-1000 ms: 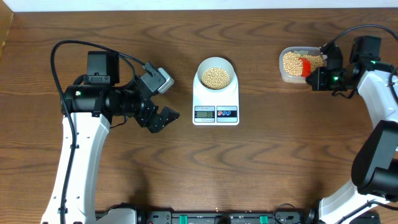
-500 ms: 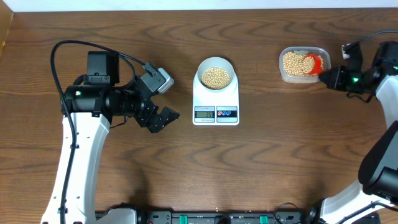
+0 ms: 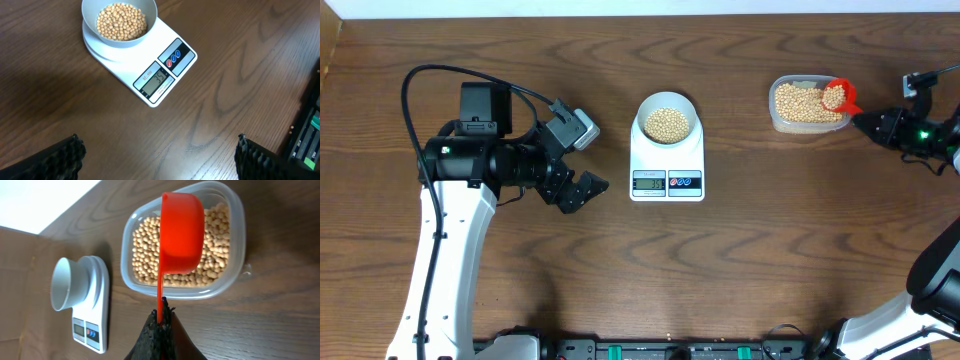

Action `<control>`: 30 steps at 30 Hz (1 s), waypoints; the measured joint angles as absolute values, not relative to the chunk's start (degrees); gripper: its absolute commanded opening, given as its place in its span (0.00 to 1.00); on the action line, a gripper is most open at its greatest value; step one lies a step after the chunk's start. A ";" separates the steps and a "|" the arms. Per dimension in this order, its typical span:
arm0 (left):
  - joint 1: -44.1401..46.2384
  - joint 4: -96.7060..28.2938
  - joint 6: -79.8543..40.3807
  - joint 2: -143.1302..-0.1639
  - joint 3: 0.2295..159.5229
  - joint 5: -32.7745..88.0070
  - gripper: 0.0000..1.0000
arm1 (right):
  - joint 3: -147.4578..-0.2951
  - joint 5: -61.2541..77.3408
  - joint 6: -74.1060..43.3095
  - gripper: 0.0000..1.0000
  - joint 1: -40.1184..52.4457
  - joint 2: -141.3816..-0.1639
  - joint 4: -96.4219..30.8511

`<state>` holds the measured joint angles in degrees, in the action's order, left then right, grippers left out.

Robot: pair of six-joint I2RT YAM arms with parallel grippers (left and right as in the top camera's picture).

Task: Scoop item into bowl and weigh 50g on scale
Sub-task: 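Dip the red scoop into the soybean tub and scoop more beans, then lift the filled red scoop and move it left over the bowl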

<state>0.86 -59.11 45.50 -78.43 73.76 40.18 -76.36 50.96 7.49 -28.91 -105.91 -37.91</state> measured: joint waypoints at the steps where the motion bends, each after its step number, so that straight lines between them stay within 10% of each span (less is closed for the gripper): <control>1: 0.84 -59.11 45.50 -78.43 73.76 40.18 0.98 | -76.36 51.66 7.46 0.01 -28.97 -105.91 -37.93; 30: 0.84 -59.11 45.50 -78.41 73.76 40.18 0.98 | -76.25 64.34 -2.96 0.01 -25.98 -105.91 -29.54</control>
<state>0.84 -59.11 45.50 -78.41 73.76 40.18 -76.25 64.34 -2.96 -25.98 -105.91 -29.54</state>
